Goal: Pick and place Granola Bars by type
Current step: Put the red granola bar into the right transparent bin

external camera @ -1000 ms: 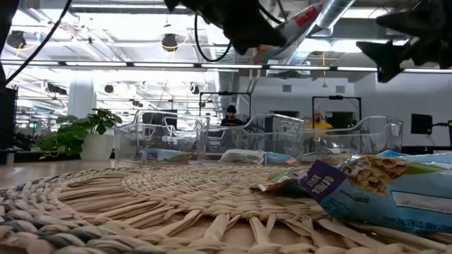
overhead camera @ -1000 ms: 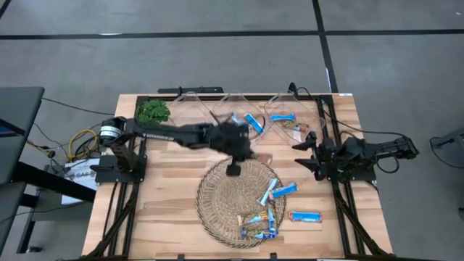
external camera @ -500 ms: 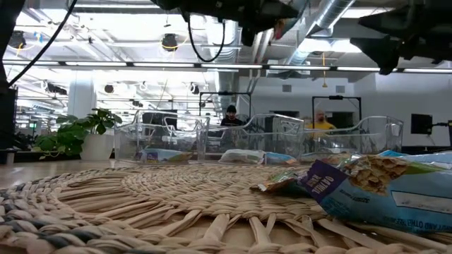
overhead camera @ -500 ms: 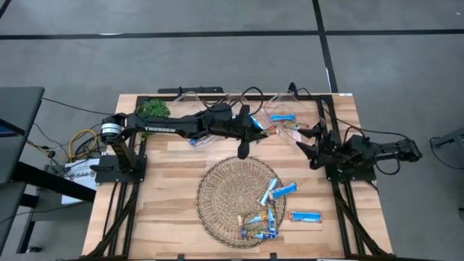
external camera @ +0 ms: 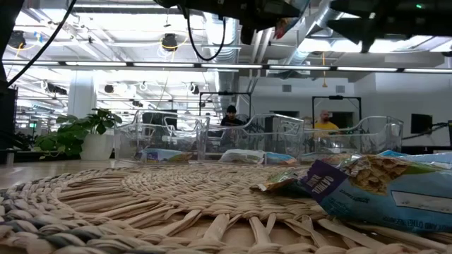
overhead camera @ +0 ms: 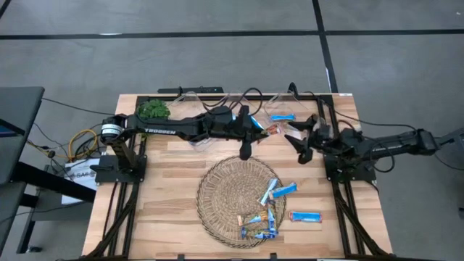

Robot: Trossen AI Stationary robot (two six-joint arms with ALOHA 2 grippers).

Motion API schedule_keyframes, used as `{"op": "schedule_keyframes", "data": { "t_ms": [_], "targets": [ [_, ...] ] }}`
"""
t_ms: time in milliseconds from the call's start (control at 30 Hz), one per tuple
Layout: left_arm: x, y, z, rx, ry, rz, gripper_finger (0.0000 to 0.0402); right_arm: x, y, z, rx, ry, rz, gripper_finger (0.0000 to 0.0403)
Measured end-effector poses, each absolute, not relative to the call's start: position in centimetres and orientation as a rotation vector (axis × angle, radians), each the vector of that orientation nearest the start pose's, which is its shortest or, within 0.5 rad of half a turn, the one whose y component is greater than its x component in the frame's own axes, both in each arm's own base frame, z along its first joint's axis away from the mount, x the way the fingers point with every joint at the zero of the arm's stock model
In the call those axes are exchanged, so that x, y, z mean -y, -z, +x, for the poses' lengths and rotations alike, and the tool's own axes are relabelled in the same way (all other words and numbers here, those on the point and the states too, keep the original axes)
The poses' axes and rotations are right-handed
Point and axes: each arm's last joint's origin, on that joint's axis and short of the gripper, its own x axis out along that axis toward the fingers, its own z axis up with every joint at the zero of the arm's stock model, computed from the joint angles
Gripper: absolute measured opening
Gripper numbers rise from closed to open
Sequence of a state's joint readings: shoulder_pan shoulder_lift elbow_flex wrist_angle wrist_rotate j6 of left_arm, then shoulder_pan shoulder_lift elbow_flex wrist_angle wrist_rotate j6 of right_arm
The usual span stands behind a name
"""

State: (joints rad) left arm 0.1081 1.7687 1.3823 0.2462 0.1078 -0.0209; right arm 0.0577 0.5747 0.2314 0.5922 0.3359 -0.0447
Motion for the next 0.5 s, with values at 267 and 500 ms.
{"op": "schedule_keyframes", "data": {
  "t_ms": [267,500],
  "targets": [
    [-4.3,-31.3,41.5,-0.132,-0.037,-0.039,0.0041,0.0,-26.8,18.3,0.154,0.294,-0.066,0.0255],
    [-4.3,-31.3,41.5,-0.132,-0.036,-0.03,0.0041,0.3,-28.6,20.3,0.154,0.314,-0.073,0.0255]
  ]
}}
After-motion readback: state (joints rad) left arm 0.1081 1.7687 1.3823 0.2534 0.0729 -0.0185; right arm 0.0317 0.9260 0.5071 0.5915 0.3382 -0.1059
